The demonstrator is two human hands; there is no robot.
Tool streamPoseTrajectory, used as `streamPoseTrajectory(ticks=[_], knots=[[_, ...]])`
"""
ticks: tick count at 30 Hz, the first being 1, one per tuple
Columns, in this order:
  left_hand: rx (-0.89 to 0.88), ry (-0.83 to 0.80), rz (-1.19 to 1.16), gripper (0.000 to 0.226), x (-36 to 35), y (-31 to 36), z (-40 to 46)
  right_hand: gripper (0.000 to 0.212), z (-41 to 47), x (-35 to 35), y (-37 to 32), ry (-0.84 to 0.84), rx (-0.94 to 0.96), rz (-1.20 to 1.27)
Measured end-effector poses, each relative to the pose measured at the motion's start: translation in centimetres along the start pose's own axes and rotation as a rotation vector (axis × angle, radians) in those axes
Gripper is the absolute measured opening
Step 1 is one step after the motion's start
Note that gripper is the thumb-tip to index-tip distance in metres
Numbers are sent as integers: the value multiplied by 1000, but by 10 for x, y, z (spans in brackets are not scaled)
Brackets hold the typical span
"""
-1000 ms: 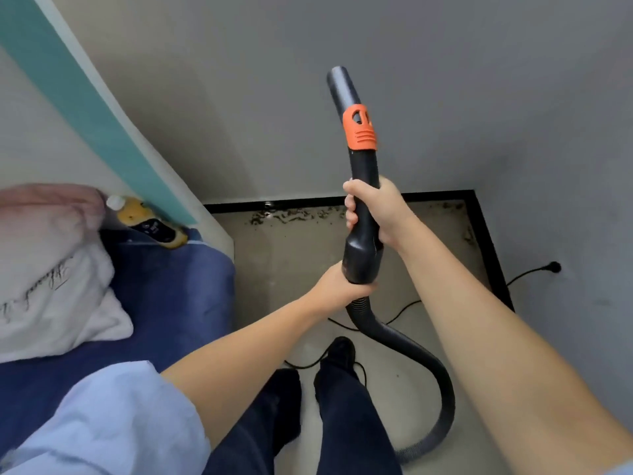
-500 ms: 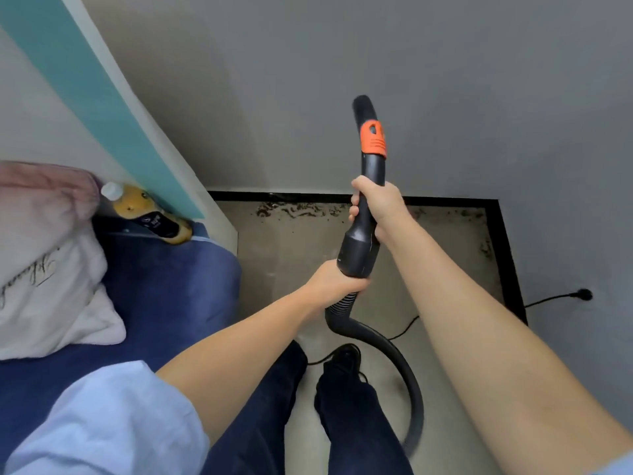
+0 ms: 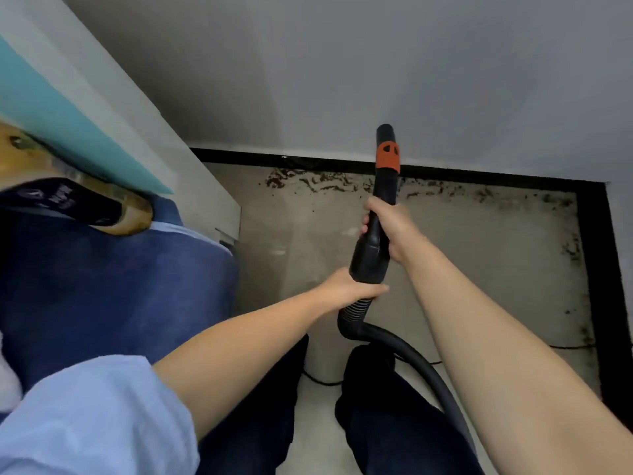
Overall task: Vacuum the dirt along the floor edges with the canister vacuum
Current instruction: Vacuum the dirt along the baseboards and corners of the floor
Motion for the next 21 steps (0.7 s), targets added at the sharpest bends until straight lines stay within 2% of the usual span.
streamPoseTrajectory(ticks=[6,13,17,21], knots=[[10,-90,-124,13,8,-80,119,13,121,9,97,-46,-32,9],[-79,12,-167,11,44,-141,237,13,235,-11,157,-130,22,2],[-47,-65,-189,9,54,-168,253,15,254,-14,195,-155,-64,121],[19,-127,-286,12,43,-193,229,15,234,-15,222,-141,-107,94]])
Point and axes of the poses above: each hand's wrist, its own z-axis towards the middle knuckle, its own x-axis out of the back of the hand, y = z × x, the point moved 5 cm from there along z, towards the middle knuckle, and after that the axes turned 4 degrees about x, right-handed, at the moved point
